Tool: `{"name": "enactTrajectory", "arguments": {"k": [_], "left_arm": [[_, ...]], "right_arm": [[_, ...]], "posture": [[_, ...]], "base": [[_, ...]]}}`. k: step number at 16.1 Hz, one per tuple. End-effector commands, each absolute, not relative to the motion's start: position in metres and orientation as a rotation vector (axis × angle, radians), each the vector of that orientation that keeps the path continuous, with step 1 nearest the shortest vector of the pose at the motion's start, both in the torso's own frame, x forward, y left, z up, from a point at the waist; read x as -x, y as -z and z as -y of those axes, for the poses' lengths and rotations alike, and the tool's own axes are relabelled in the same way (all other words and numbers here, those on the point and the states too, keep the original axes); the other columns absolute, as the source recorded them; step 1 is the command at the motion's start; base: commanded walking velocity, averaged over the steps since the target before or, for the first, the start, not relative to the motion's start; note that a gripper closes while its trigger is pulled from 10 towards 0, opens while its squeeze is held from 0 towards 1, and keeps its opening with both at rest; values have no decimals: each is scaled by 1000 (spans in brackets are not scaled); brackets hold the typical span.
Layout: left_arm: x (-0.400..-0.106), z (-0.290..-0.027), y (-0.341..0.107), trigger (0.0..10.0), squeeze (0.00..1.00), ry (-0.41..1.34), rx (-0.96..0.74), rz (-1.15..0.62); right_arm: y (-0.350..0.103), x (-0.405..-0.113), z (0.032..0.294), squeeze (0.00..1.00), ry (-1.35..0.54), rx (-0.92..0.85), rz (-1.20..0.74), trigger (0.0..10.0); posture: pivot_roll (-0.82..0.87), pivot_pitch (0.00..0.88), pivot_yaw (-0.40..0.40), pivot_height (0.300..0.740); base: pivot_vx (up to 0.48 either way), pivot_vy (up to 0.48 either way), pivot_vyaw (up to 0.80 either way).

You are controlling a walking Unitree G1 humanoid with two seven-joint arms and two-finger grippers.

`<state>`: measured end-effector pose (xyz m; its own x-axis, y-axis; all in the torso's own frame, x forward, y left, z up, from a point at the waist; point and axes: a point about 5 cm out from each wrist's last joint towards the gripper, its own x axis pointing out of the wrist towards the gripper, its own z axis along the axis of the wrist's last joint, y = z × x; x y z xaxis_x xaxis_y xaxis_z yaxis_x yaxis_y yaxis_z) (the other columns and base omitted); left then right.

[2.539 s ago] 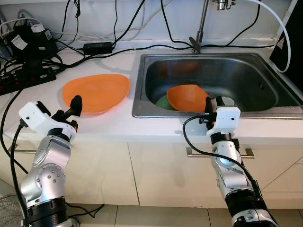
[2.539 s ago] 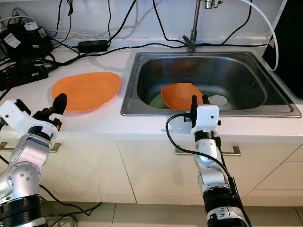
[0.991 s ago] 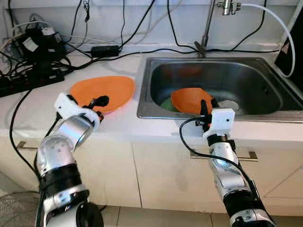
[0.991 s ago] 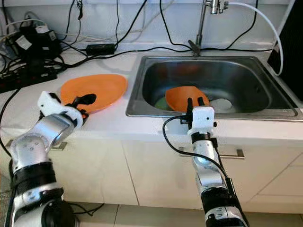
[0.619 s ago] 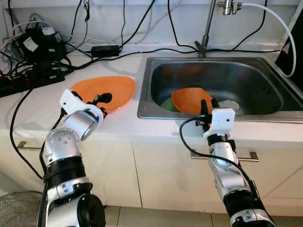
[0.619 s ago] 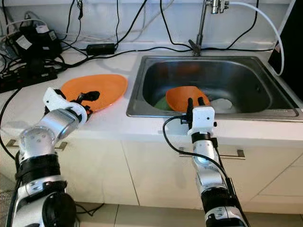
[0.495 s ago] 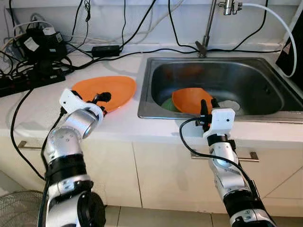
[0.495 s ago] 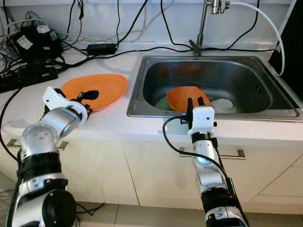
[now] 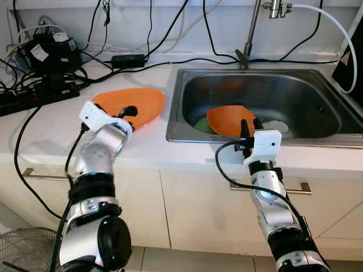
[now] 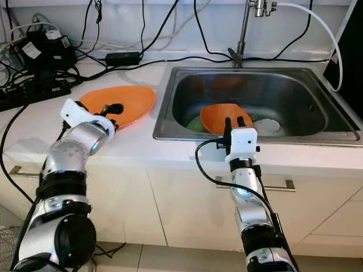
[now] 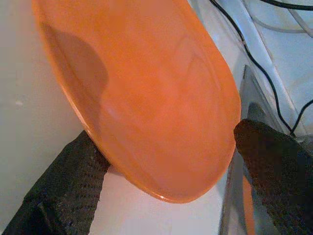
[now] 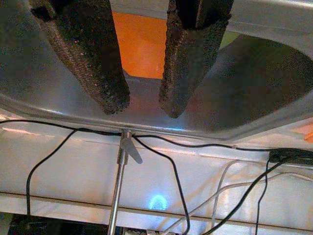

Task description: Kitchen organization

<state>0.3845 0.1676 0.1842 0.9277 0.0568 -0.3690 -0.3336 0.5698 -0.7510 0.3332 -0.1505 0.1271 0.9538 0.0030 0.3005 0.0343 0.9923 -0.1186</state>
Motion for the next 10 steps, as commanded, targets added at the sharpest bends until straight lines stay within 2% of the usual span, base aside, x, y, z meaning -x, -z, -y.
{"name": "enactTrajectory", "arguments": {"k": [1, 2, 10], "left_arm": [[-388, -159, -181, 2235, 0, -213, 928, -342], [-389, -157, -181, 0, 0, -212, 929, -339], [-394, -158, -187, 0, 0, -214, 923, -287]], "right_arm": [[-128, -333, 152, 0, 18, 120, 303, 10000], [-128, -333, 152, 0, 20, 122, 303, 10000], [-129, -335, 154, 0, 22, 123, 299, 10000]], "posture": [[51, 5, 74, 740], [50, 7, 72, 740], [59, 18, 57, 740]], "base": [[0, 0, 0], [0, 0, 0], [0, 0, 0]]}}
